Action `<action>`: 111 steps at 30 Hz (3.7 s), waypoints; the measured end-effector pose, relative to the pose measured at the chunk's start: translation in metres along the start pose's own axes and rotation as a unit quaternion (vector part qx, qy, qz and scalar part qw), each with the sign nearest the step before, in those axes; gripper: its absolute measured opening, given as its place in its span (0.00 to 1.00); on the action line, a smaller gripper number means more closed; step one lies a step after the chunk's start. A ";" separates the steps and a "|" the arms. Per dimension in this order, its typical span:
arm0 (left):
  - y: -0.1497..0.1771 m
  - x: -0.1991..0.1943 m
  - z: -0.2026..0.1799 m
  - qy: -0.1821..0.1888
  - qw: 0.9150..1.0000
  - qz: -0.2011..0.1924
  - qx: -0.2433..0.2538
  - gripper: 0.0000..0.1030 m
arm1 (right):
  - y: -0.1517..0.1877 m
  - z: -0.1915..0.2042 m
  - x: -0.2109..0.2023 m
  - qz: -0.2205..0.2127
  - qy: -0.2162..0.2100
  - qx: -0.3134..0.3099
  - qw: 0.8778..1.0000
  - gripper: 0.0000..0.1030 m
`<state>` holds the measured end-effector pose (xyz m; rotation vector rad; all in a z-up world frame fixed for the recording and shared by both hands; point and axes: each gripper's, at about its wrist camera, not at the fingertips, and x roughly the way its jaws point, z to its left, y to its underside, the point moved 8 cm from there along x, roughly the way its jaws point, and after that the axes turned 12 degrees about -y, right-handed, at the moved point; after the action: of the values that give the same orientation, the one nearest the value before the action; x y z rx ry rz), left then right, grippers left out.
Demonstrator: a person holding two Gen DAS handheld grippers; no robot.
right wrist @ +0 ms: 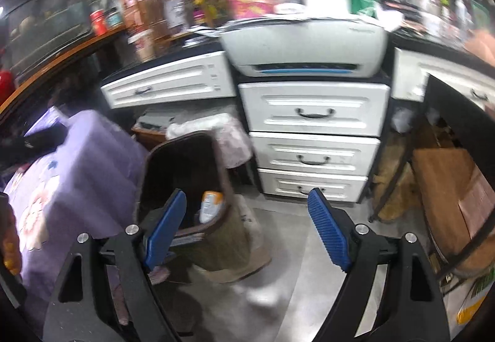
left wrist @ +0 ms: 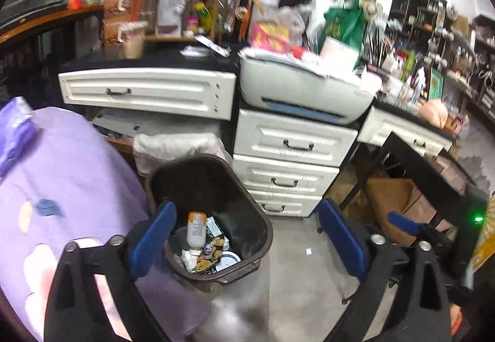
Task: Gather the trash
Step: 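Move both tools back over the table, then grasp the purple wipes pack with the right tool, then grasp the red thermos with the left tool while the right tool holds the purple pack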
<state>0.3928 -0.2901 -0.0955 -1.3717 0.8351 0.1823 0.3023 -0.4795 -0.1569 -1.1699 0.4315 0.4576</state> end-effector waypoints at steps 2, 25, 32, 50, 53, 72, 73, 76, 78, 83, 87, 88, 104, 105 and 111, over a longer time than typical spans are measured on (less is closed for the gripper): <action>-0.001 -0.017 0.021 -0.006 1.000 -0.007 -0.006 0.94 | -0.002 0.028 0.010 0.014 -0.028 -0.019 0.999 0.79; 0.065 -0.134 0.288 -0.197 0.977 -0.005 -0.087 0.95 | 0.007 0.337 0.079 0.116 -0.199 -0.229 0.946 0.80; 0.083 -0.157 0.346 -0.235 0.965 -0.015 -0.115 0.95 | 0.002 0.430 0.112 0.133 -0.226 -0.278 0.924 0.80; 0.110 -0.169 0.416 -0.262 0.957 0.001 -0.126 0.95 | -0.018 0.559 0.261 0.123 -0.086 -0.390 0.908 0.66; 0.113 -0.167 0.418 -0.254 0.958 0.003 -0.135 0.95 | -0.019 0.560 0.275 0.123 -0.062 -0.401 0.906 0.56; 0.105 -0.142 0.405 -0.238 0.964 0.009 -0.117 0.95 | -0.053 0.491 0.210 0.092 -0.137 -0.351 0.922 0.11; 0.104 -0.140 0.404 -0.237 0.965 0.009 -0.115 0.95 | -0.053 0.489 0.204 0.088 -0.141 -0.350 0.922 0.11; 0.098 -0.132 0.403 -0.236 0.968 0.009 -0.090 0.95 | -0.053 0.481 0.189 0.084 -0.160 -0.338 0.923 0.11; 0.086 -0.123 0.403 -0.231 0.971 0.007 -0.056 0.95 | -0.053 0.477 0.177 0.081 -0.174 -0.335 0.922 0.11; 0.045 -0.096 0.408 -0.221 0.975 0.002 0.034 0.95 | -0.049 0.471 0.154 0.076 -0.203 -0.331 0.918 0.11; 0.008 -0.066 0.416 -0.224 0.966 0.025 0.126 0.95 | -0.046 0.467 0.141 0.070 -0.220 -0.333 0.914 0.11; -0.001 -0.055 0.421 -0.227 0.962 0.040 0.147 0.95 | -0.046 0.466 0.140 0.070 -0.221 -0.332 0.915 0.11; -0.013 0.054 0.488 -0.268 0.883 0.249 0.295 0.95 | -0.050 0.450 0.118 0.063 -0.259 -0.310 0.912 0.11; -0.012 0.056 0.490 -0.272 0.878 0.251 0.304 0.95 | -0.050 0.449 0.117 0.063 -0.260 -0.310 0.912 0.11; -0.007 0.058 0.490 -0.295 0.863 0.241 0.332 0.89 | -0.050 0.445 0.116 0.060 -0.259 -0.310 0.913 0.11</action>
<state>0.6422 0.1336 -0.1412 -0.3868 0.6091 0.6102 0.4639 -0.0640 -0.0343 -1.5659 -0.1257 1.0327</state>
